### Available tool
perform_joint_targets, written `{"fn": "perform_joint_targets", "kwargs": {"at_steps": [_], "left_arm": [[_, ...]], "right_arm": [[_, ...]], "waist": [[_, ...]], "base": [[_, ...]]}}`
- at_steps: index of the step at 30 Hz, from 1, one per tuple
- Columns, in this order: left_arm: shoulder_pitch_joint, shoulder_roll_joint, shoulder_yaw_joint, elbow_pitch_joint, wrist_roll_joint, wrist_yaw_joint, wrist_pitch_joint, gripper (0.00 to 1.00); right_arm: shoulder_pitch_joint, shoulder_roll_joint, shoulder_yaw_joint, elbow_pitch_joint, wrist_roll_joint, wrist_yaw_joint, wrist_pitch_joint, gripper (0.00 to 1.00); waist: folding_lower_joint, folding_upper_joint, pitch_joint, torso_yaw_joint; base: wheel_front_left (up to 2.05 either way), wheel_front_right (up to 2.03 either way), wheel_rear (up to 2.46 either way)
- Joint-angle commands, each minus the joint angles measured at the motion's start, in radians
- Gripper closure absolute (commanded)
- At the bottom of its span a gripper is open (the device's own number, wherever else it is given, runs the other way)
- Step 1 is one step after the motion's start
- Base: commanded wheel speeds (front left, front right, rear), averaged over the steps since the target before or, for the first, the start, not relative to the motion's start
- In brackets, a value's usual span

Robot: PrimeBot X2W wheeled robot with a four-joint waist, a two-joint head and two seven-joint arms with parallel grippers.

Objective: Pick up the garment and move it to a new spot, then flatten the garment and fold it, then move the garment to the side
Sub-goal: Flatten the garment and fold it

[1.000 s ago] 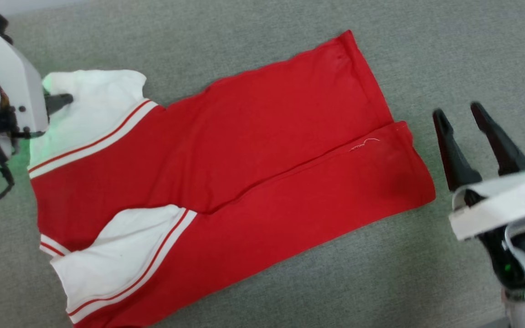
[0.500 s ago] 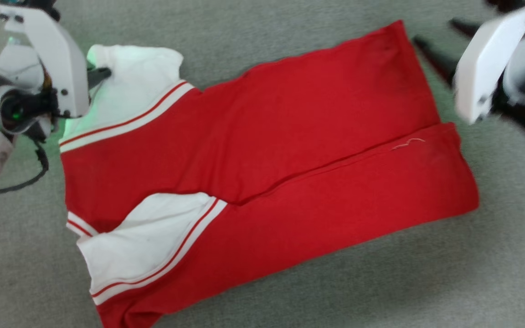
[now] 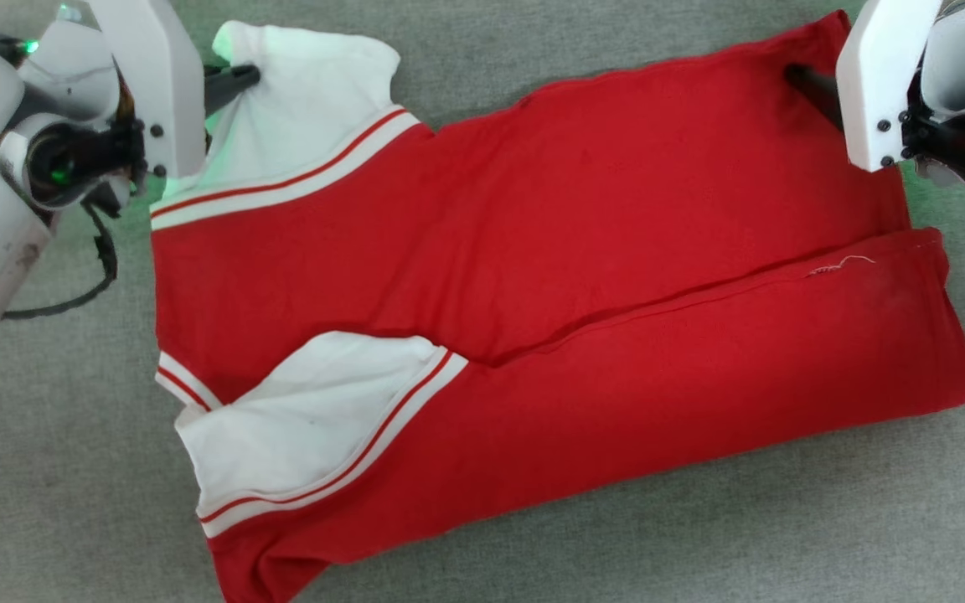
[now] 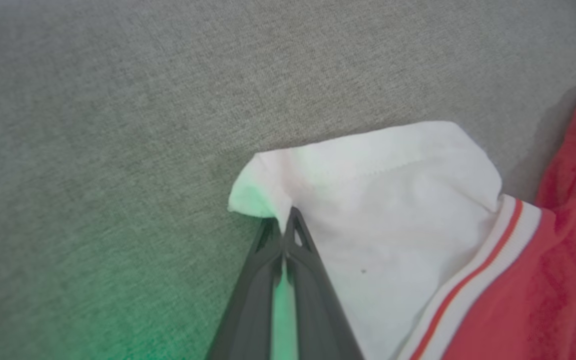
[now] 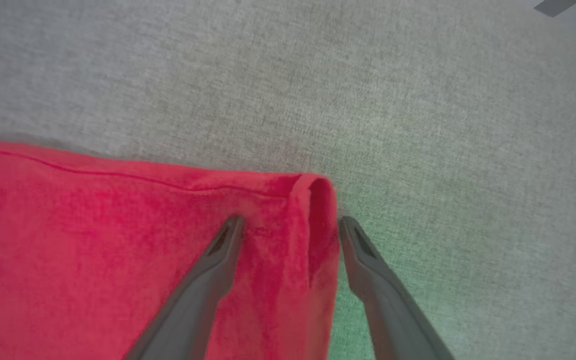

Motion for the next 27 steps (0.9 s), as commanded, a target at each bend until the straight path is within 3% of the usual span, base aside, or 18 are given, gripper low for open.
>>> {"fn": "perform_joint_targets", "kwargs": {"at_steps": [1,2,6,9,15,21,27], "left_arm": [[0.029,-0.007,-0.029,0.005,-0.002,0.003,0.005,1.0],[0.027,-0.009,-0.032,-0.002,-0.004,0.003,-0.002,1.0],[0.024,-0.014,-0.032,-0.022,-0.023,0.003,-0.049,1.0],[0.039,-0.009,-0.036,-0.064,-0.039,0.002,-0.111,1.0],[0.121,0.028,-0.053,-0.231,-0.063,0.002,-0.222,1.0],[0.241,0.114,-0.077,-0.464,-0.028,0.002,-0.331,1.0],[0.395,0.212,-0.085,-0.622,-0.013,0.002,-0.467,1.0]], "right_arm": [[0.012,0.005,0.02,0.024,0.021,-0.001,-0.002,0.64],[0.011,0.004,0.035,0.029,0.03,-0.001,-0.007,1.0],[0.011,-0.026,0.057,0.041,0.067,-0.001,-0.072,1.0],[0.024,-0.042,0.066,0.025,0.097,-0.001,-0.188,1.0],[0.135,-0.1,0.115,-0.032,0.17,-0.001,-0.285,1.0],[0.296,-0.234,0.201,-0.192,0.265,-0.001,-0.308,1.0],[0.463,-0.364,0.206,-0.322,0.331,-0.001,-0.348,1.0]], "waist": [[0.0,0.0,0.005,0.007],[0.0,0.0,0.003,0.008],[0.0,0.0,-0.024,0.018],[0.0,0.0,-0.085,0.035],[0.0,0.0,-0.226,0.074],[0.0,0.0,-0.337,0.118],[0.0,0.0,-0.389,0.145]], "base": [[0.0,0.0,0.0],[0.0,0.0,0.0],[0.0,0.0,0.0],[0.0,0.0,0.0],[0.0,0.0,0.0],[0.0,0.0,0.0],[0.0,0.0,0.0]]}}
